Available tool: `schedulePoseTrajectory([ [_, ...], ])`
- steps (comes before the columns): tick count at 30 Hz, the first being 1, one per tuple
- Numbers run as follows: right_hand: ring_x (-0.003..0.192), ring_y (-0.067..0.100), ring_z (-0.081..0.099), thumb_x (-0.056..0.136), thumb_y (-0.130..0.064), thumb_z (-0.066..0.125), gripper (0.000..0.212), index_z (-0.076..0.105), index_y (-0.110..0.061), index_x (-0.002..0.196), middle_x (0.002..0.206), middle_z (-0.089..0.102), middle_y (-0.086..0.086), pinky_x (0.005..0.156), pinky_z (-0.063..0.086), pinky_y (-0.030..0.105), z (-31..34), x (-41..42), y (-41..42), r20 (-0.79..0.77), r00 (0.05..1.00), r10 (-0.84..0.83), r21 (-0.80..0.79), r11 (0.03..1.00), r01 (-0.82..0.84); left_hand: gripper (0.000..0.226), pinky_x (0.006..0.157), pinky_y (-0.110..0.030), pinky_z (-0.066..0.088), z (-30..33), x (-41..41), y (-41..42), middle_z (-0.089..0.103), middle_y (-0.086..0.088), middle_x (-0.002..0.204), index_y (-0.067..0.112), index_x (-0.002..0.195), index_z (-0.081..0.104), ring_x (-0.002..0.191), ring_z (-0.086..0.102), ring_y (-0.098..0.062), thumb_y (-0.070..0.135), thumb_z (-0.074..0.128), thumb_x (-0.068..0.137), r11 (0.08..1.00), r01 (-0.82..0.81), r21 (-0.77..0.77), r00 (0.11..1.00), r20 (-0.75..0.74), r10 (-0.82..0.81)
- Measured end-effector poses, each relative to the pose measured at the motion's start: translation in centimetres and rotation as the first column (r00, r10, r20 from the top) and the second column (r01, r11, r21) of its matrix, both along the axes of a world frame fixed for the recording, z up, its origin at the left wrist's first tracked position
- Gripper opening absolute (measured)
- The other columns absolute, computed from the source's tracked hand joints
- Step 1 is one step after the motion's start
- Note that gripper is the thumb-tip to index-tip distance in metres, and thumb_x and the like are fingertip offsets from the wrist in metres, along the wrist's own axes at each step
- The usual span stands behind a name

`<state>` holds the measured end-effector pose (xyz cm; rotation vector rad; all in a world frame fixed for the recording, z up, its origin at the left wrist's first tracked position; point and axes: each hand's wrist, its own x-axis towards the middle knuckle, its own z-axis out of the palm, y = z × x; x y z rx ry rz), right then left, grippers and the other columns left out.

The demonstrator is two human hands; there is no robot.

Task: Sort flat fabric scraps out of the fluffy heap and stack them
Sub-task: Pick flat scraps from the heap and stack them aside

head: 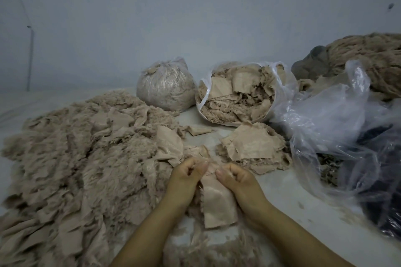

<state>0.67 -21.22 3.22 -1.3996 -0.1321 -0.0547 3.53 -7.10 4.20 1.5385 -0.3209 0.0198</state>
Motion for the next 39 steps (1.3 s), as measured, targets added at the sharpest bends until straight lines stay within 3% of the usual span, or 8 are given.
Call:
schedulePoseTrajectory([
  [5,0.058,0.011,0.059,0.091,-0.012,0.057,0.018,0.059,-0.012,0.073,0.064,0.065,0.002,0.054,0.048,0.021,0.4,-0.1,-0.2,0.035,0.998,-0.048,0.039,0.998,0.046,0.031,0.053,-0.025,0.034,0.3,0.0,0.2,0.038,-0.002,0.056,-0.003,0.07,0.052,0.053,0.036,-0.012,0.021,0.059,0.09,0.991,-0.099,-0.087,0.995,-0.043,0.095],
  [14,0.055,0.013,0.056,0.09,-0.014,0.058,0.021,0.055,-0.011,0.069,0.061,0.061,0.003,0.05,0.048,0.023,0.8,-0.1,-0.2,0.009,0.993,-0.114,0.123,0.986,0.112,0.03,0.032,-0.014,0.026,0.8,1.0,0.9,0.037,0.003,0.044,0.009,0.064,0.052,0.036,0.032,-0.005,0.01,0.051,0.094,0.878,-0.256,-0.405,0.95,-0.272,0.152],
  [17,0.058,0.016,0.058,0.093,-0.014,0.055,0.015,0.053,-0.008,0.079,0.065,0.062,0.005,0.051,0.051,0.025,0.5,0.5,-0.6,-0.045,0.975,-0.216,0.231,0.948,0.221,0.028,0.039,-0.019,0.038,0.5,1.2,1.6,0.047,-0.004,0.056,0.009,0.07,0.054,0.044,0.046,-0.008,0.019,0.049,0.096,0.922,-0.254,-0.291,0.955,-0.228,0.191],
  [21,0.074,0.025,0.064,0.084,-0.017,0.063,0.017,0.055,-0.006,0.093,0.083,0.066,0.016,0.068,0.054,0.037,0.0,0.7,0.1,-0.065,0.989,-0.136,0.249,0.957,0.148,0.028,0.066,-0.027,0.052,-0.1,-0.4,-0.9,0.072,-0.005,0.086,0.009,0.097,0.063,0.079,0.069,-0.016,0.035,0.058,0.088,0.994,0.033,-0.102,0.975,-0.217,-0.055],
  [27,0.077,0.023,0.068,0.083,-0.021,0.068,0.015,0.066,-0.007,0.089,0.083,0.072,0.013,0.068,0.055,0.03,-0.3,0.5,-0.2,-0.071,0.981,-0.179,0.084,0.979,0.185,0.029,0.058,-0.025,0.041,-0.5,-0.6,-0.6,0.053,-0.006,0.068,-0.003,0.076,0.057,0.063,0.048,-0.016,0.021,0.058,0.092,0.982,0.089,0.166,0.996,-0.029,-0.086],
  [33,0.073,0.023,0.065,0.095,-0.022,0.056,0.017,0.063,-0.013,0.082,0.075,0.07,0.007,0.073,0.053,0.04,-0.4,1.1,-0.9,-0.078,0.918,-0.389,0.105,0.912,0.396,0.033,0.041,-0.016,0.035,-0.1,0.2,0.3,0.049,0.007,0.048,0.012,0.072,0.055,0.042,0.043,-0.006,0.038,0.051,0.091,0.994,-0.094,-0.056,0.991,-0.104,0.088],
  [36,0.075,0.026,0.067,0.095,-0.029,0.053,0.028,0.063,-0.004,0.088,0.08,0.071,0.013,0.07,0.056,0.036,-0.5,1.0,0.0,-0.053,0.947,-0.316,0.153,0.935,0.32,0.036,0.067,-0.028,0.053,-0.5,-0.1,0.1,0.07,-0.003,0.082,0.013,0.095,0.065,0.074,0.065,-0.016,0.045,0.062,0.077,0.99,0.141,0.004,0.98,-0.144,-0.139],
  [39,0.066,0.025,0.059,0.089,-0.038,0.054,0.044,0.058,0.005,0.082,0.072,0.062,0.015,0.062,0.052,0.031,-0.3,0.8,0.3,-0.038,0.944,-0.328,0.159,0.931,0.33,0.017,0.045,-0.018,0.042,-0.7,-0.7,-0.5,0.06,0.001,0.058,0.014,0.077,0.064,0.047,0.054,-0.008,0.028,0.073,0.076,0.966,0.244,0.081,0.958,-0.175,-0.227],
])
